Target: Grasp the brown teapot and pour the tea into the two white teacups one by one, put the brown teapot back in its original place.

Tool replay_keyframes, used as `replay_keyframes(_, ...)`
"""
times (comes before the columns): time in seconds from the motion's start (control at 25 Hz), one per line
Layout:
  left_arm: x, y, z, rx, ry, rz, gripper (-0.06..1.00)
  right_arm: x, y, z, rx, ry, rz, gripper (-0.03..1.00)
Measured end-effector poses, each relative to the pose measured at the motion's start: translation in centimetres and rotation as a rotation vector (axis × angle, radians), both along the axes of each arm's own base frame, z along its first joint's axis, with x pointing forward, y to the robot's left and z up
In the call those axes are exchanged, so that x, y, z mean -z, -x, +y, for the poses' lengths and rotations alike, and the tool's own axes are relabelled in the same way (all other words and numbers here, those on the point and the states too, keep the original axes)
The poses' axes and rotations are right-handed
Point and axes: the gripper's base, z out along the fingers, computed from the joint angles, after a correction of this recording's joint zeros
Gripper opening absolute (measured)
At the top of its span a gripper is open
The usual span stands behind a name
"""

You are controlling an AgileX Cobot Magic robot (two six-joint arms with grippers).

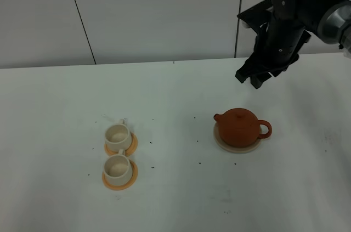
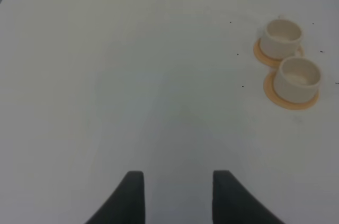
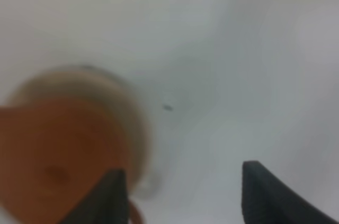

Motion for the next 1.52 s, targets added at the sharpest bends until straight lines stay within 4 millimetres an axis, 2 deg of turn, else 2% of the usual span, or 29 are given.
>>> replay_keyframes(0.2, 0.0, 0.0, 0.0, 0.000, 0.000, 0.000, 0.37, -0.4, 0.4, 1.0, -0.175, -0.066, 0.001, 0.47)
replay_keyframes(0.56, 0.0, 0.0, 0.0, 0.000, 0.000, 0.000, 0.37, -0.4, 0.5, 1.2, -0.363, -0.037, -0.033, 0.47)
replay_keyframes(0.8, 0.0, 0.0, 0.0, 0.000, 0.000, 0.000, 0.37, -0.2, 0.4, 0.9, -0.388, 0.007, -0.039, 0.47)
replay_keyframes(1.16, 0.0, 0.0, 0.0, 0.000, 0.000, 0.000, 0.37, 2.8, 1.3, 0.1, -0.407, 0.078, 0.067, 0.47)
replay_keyframes(1.32, 0.0, 0.0, 0.0, 0.000, 0.000, 0.000, 0.37, 2.5, 1.5, -0.1, -0.449, 0.103, 0.055, 0.47)
replay_keyframes(1.52, 0.0, 0.0, 0.0, 0.000, 0.000, 0.000, 0.37, 1.6, 2.7, -0.5, -0.544, 0.125, 0.051, 0.47)
